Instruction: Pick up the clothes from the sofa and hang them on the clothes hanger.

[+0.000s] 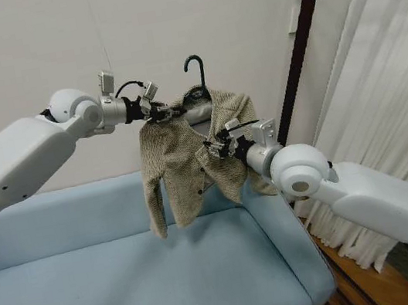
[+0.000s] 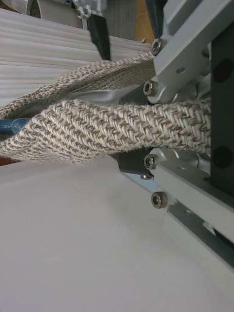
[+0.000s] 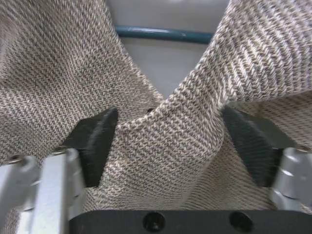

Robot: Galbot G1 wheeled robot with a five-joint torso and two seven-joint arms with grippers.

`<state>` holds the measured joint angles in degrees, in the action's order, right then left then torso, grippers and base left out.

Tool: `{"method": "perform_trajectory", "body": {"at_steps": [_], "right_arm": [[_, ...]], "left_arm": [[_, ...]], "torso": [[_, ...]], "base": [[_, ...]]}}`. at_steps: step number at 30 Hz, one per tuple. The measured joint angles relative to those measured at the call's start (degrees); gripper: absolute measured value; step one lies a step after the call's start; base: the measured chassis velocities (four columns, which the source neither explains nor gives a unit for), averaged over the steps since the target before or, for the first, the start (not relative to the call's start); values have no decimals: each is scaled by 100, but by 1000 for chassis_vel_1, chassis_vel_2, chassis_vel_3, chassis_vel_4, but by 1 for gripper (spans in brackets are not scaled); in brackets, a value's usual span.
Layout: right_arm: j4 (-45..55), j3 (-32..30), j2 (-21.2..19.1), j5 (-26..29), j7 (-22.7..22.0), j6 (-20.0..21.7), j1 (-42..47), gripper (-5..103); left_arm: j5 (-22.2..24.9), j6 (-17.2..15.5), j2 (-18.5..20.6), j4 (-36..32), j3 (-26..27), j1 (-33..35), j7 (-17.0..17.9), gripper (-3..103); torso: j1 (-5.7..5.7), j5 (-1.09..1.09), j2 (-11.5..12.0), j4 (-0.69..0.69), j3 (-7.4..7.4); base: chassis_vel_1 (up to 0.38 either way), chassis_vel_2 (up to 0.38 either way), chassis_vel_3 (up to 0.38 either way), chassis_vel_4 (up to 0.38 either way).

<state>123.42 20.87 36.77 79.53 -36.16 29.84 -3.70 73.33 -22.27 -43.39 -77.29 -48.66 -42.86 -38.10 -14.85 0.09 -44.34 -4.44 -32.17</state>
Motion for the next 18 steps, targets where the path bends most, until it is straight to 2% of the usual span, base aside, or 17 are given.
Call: {"method": "perform_trajectory", "body": {"at_steps": [1, 2, 3, 5, 7, 8, 13, 15, 17, 18], "right_arm": [[0, 0, 0, 0, 0, 0, 0, 66], [73, -94, -184, 40, 198, -17, 8, 77], [133, -141, -294, 77, 295, -27, 13, 77], [324, -269, -574, 220, 467, -37, 21, 88], [415, -305, -674, 271, 496, -43, 24, 88], [567, -354, -801, 355, 522, -51, 28, 97], [580, -553, -934, 553, 698, -44, -22, 100], [189, -700, -983, 515, 1321, -35, -128, 100], [-161, -795, -1040, 399, 2131, 23, -195, 100], [-161, -795, -1040, 399, 2131, 23, -195, 100]], "left_arm": [[0, 0, 0, 0, 0, 0, 0, 11], [-51, 49, 41, 10, -4, -4, -30, 11], [-74, 68, 60, 19, -5, -6, -32, 11], [-90, 78, 86, 19, 6, -6, 11, 11], [-91, 78, 91, 21, 26, -5, 43, 11], [-91, 80, 96, 21, 58, -1, 67, 11], [-123, 98, 138, 18, 83, -27, -63, 11], [-201, 134, 219, -15, 55, -80, -266, 11], [-310, 203, 282, -36, 2, -108, -437, 11], [-310, 203, 282, -36, 2, -108, -437, 11]], "torso": [[0, 0, 0, 0, 0], [0, -1, 0, -2, 0], [0, -1, 0, -2, 0], [-1, 0, 0, -2, 0], [0, -1, 0, -3, 0], [0, 0, 0, -4, 1], [1, 0, 0, -2, 1], [0, 0, 0, 0, 0], [0, -1, 0, -1, 1], [0, -1, 0, -1, 1]], "base": [[0, 0, 0, 0], [0, 0, 0, 0], [0, 0, 0, 0], [0, 0, 0, 0], [0, 0, 0, 0], [0, 0, 0, 0], [0, 0, 0, 0], [0, 0, 0, 0], [0, 0, 0, 0], [0, 0, 0, 0]]}}
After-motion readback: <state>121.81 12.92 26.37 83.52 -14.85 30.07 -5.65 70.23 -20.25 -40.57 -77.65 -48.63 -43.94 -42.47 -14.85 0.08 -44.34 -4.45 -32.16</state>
